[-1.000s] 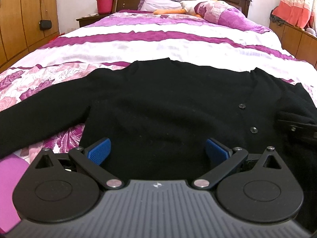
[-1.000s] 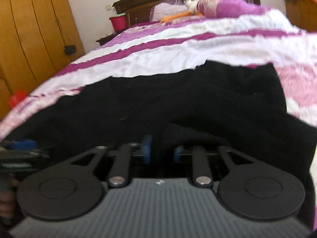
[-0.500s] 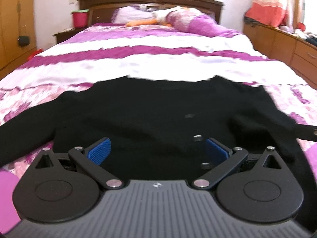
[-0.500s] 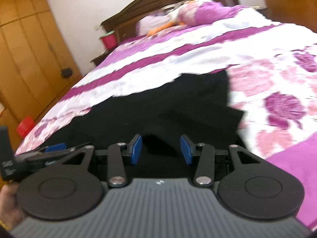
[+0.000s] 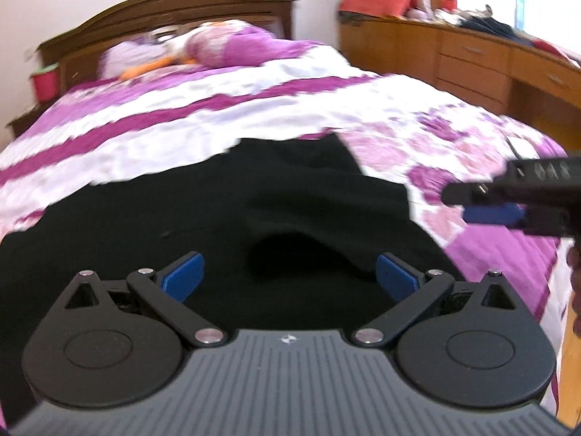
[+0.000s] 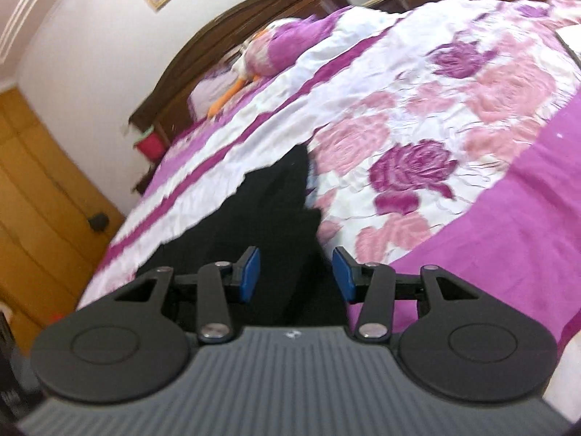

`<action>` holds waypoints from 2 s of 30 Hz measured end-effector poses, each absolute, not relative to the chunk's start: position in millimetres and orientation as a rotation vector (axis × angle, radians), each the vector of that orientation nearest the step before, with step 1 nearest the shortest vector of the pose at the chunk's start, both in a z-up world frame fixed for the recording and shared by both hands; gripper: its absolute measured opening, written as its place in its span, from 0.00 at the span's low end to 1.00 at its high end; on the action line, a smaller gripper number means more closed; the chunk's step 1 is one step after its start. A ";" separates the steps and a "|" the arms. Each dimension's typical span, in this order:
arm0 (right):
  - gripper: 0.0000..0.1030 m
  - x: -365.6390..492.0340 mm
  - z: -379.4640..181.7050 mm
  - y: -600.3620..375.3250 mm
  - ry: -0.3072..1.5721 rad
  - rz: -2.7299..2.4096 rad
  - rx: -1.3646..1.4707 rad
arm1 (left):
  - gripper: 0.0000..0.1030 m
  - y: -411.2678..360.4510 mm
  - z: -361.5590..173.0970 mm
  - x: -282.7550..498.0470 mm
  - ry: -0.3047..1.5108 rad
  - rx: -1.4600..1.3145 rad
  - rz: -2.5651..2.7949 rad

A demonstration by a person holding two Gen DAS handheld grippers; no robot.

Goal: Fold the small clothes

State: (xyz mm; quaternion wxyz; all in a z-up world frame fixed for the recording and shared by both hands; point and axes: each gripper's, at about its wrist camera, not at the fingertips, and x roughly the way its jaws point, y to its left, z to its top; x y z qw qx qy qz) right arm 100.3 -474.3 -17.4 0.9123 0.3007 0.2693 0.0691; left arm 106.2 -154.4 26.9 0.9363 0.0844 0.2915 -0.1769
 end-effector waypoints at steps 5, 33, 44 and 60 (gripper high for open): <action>0.47 97.1 -23.8 -492.8 0.530 0.128 0.694 | 0.94 -195.1 14.2 106.6 0.587 0.239 -0.438; 0.47 87.6 -33.7 -489.7 0.505 0.199 0.673 | 0.16 -131.8 52.6 128.2 0.420 -0.085 -0.256; 0.46 106.6 -55.2 -451.8 0.620 0.204 0.551 | 0.16 -29.6 41.7 134.6 0.452 -0.227 0.059; 0.47 110.4 -41.9 -429.8 0.622 0.158 0.360 | 0.38 14.1 11.4 161.2 0.571 -0.156 0.062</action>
